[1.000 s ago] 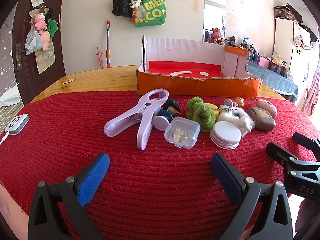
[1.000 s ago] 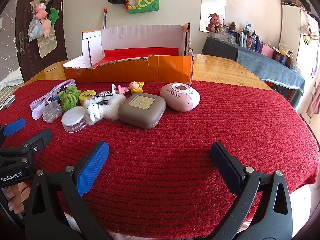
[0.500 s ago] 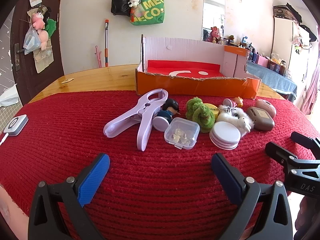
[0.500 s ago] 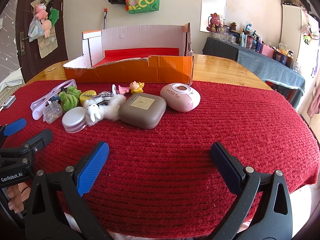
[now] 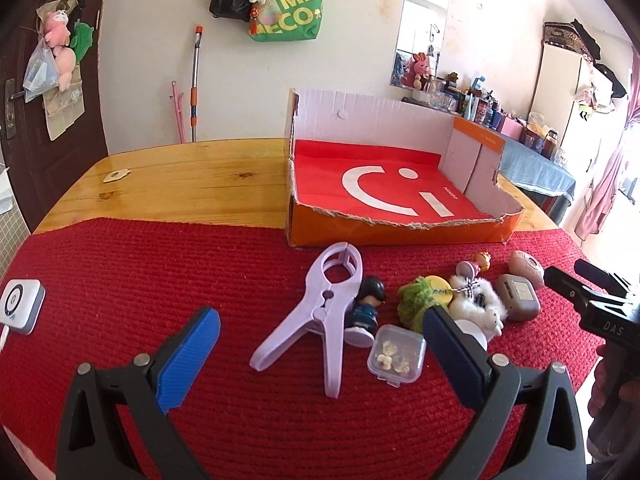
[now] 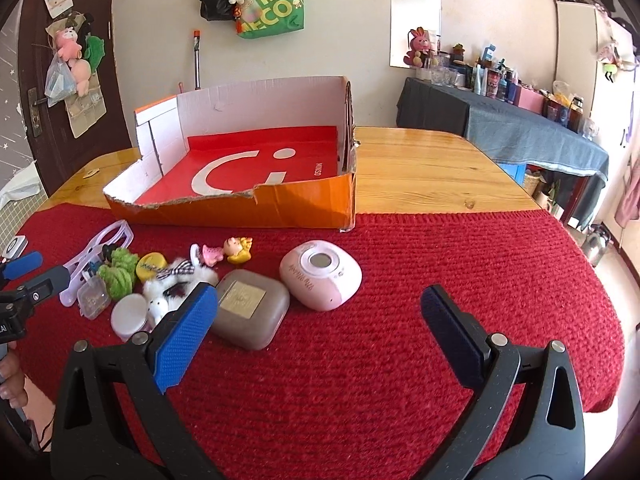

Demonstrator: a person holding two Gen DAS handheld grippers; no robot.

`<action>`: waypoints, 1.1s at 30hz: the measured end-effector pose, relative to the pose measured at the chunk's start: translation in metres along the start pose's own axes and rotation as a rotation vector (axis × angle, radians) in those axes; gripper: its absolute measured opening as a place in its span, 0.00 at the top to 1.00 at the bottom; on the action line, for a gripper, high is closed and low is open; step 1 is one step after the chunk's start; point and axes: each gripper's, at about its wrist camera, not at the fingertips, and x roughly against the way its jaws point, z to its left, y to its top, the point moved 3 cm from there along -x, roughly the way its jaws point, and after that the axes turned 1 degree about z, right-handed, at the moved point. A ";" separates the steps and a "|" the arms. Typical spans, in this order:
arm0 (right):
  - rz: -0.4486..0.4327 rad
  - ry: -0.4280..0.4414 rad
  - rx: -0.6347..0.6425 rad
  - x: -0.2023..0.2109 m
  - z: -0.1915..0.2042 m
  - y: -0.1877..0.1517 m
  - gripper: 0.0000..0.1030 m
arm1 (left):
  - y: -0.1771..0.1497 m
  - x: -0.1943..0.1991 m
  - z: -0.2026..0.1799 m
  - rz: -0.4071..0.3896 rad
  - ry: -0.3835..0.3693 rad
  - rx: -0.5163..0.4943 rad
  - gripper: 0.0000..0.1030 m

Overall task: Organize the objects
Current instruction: 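Close the left tool on the lavender clip while the right tool grasps the pink round speaker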

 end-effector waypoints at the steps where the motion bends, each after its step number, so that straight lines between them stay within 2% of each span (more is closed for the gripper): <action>1: 0.005 0.002 -0.004 -0.002 -0.002 0.002 0.00 | 0.004 -0.002 0.004 0.013 -0.006 -0.012 0.00; 7: 0.071 0.011 0.001 -0.021 -0.010 0.017 0.00 | 0.015 -0.021 0.012 0.114 -0.064 -0.089 0.04; 13: 0.143 0.015 -0.014 -0.039 -0.014 0.015 0.00 | 0.015 -0.037 0.018 0.186 -0.070 -0.165 0.07; 17: 0.177 0.010 -0.007 -0.046 -0.015 0.011 0.00 | 0.015 -0.045 0.022 0.201 -0.042 -0.207 0.07; 23: 0.194 0.014 0.006 -0.050 -0.018 0.009 0.00 | 0.014 -0.056 0.022 0.222 -0.042 -0.252 0.06; 27: 0.205 0.011 0.003 -0.054 -0.025 0.010 0.00 | 0.012 -0.063 0.018 0.243 -0.059 -0.258 0.14; 33: 0.223 0.059 -0.009 -0.056 -0.031 0.009 0.00 | 0.013 -0.064 0.015 0.236 -0.084 -0.247 0.23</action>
